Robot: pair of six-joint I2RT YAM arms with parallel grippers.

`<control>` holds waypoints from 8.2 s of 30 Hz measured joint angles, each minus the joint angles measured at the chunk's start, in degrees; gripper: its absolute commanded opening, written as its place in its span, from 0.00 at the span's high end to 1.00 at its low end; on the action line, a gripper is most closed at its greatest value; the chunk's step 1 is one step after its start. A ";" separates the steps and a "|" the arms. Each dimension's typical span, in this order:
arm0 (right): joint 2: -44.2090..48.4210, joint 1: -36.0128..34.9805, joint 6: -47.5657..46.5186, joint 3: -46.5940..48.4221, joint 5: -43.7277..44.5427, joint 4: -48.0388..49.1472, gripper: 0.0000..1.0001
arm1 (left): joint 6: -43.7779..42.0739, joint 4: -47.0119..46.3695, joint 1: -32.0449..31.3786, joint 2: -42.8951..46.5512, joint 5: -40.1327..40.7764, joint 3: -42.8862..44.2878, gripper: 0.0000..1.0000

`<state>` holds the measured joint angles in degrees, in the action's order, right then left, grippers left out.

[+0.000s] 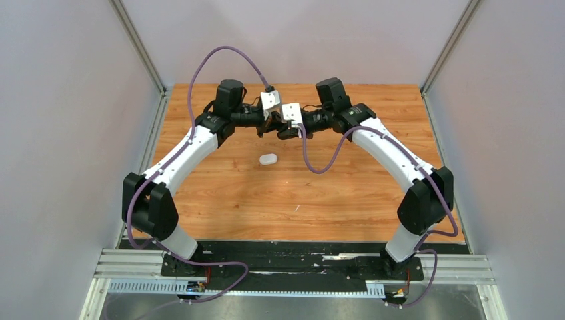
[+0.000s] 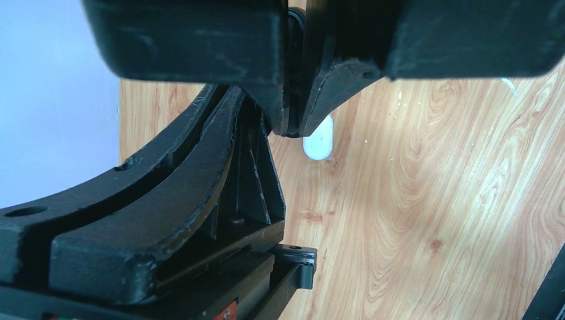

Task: Insert the wireless bluetooth earbuds into the charging case
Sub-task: Insert the left earbud into the left side groove of the charging case, then adjust the left earbud in the left side groove of the charging case, then pass from the left arm to the right, then close the charging case with the earbuds at the center of the board, then open the charging case containing the earbuds.

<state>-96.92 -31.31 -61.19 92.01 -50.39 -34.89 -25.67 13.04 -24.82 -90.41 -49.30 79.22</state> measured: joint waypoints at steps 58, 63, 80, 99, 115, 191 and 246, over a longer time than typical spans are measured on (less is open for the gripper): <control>3.48 8.37 60.59 -12.37 -0.52 25.94 0.00 | -4.31 -0.85 -0.76 2.71 2.32 -0.85 1.00; 2.05 8.35 65.13 -11.15 -2.08 28.85 0.00 | -5.68 -0.85 -1.42 3.06 3.30 -0.85 1.00; -0.20 8.24 69.92 -10.95 -0.74 29.62 0.09 | -7.08 -0.83 -1.84 3.08 3.63 -0.85 1.00; -1.31 9.01 72.24 -10.95 -1.99 30.12 0.00 | -9.25 -0.44 -2.71 3.56 4.87 -1.31 1.00; 4.92 17.00 67.45 -15.13 -20.13 32.17 0.19 | -5.01 -1.66 -2.38 3.78 6.93 -1.73 1.00; -7.15 14.36 87.45 -8.17 -21.22 49.44 1.00 | -13.73 9.70 -2.71 0.94 3.28 5.70 0.17; -2.73 13.97 74.01 -9.57 -29.99 51.78 1.00 | 11.32 6.43 2.29 -3.58 -11.74 13.94 0.34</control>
<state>-99.66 -17.34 12.82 82.43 -80.38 16.88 -14.35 19.46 -22.52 -94.00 -61.04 93.17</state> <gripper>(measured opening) 0.277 0.662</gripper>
